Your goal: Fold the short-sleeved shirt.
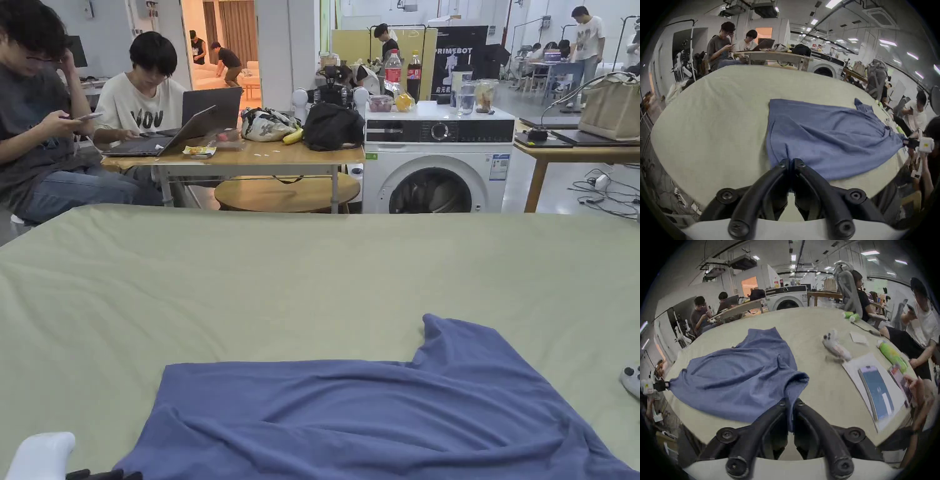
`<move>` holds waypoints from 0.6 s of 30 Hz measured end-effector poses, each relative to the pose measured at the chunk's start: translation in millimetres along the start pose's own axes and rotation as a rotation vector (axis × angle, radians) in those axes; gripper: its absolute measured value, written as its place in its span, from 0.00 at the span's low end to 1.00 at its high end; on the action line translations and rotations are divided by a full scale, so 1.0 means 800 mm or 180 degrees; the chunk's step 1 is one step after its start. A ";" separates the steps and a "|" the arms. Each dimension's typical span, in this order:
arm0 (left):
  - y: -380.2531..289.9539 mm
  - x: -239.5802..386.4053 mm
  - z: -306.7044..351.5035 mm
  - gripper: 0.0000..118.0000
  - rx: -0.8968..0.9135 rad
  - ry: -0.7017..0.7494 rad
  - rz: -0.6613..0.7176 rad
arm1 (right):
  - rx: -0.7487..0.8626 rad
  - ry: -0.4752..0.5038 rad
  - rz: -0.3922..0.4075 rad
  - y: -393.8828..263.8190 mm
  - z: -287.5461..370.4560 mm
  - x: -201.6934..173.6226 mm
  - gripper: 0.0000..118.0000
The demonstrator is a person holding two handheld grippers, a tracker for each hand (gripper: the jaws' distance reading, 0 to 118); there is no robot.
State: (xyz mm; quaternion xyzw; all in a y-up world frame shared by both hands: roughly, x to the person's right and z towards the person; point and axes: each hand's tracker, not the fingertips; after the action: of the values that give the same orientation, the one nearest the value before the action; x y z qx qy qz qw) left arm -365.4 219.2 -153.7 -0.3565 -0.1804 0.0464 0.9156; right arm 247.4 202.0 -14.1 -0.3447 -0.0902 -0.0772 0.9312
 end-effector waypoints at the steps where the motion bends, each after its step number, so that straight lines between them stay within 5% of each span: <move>1: 0.000 0.001 0.005 0.00 0.0093 -0.0067 -0.0005 | 0.0125 -0.0062 0.0084 0.000 0.004 -0.004 0.01; 3: 0.010 0.005 0.021 0.01 0.0331 -0.0203 0.0046 | 0.0401 -0.0086 0.0092 0.004 0.016 -0.009 0.01; 5: 0.023 0.025 0.038 0.29 0.0594 -0.0208 -0.0065 | 0.0743 -0.0037 0.0128 0.016 0.030 -0.015 0.08; 7: 0.034 0.049 0.055 0.49 0.0956 -0.0071 -0.0300 | 0.1097 -0.0150 0.0301 0.025 0.048 -0.037 0.29; 10: 0.047 0.084 0.070 0.50 0.1410 0.0001 -0.0244 | 0.1464 -0.0608 0.0368 0.033 0.064 -0.075 0.32; 12: 0.059 0.096 0.067 0.50 0.1381 -0.0116 0.0059 | 0.1555 -0.0742 0.0162 0.042 0.062 -0.094 0.32; 15: 0.065 0.103 0.051 0.50 0.1313 -0.0486 0.0141 | 0.1299 -0.0108 0.0209 0.058 0.056 -0.105 0.32; 18: 0.060 0.123 0.045 0.50 0.1434 -0.0404 0.0132 | 0.1181 0.0152 0.0095 0.068 0.045 -0.119 0.32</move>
State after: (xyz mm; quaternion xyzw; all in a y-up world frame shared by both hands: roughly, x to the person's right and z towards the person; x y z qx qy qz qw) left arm -284.4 298.8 -132.1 -0.1432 -0.2153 0.1266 0.9577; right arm 162.0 274.2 -42.1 -0.1664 -0.0756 -0.0536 0.9817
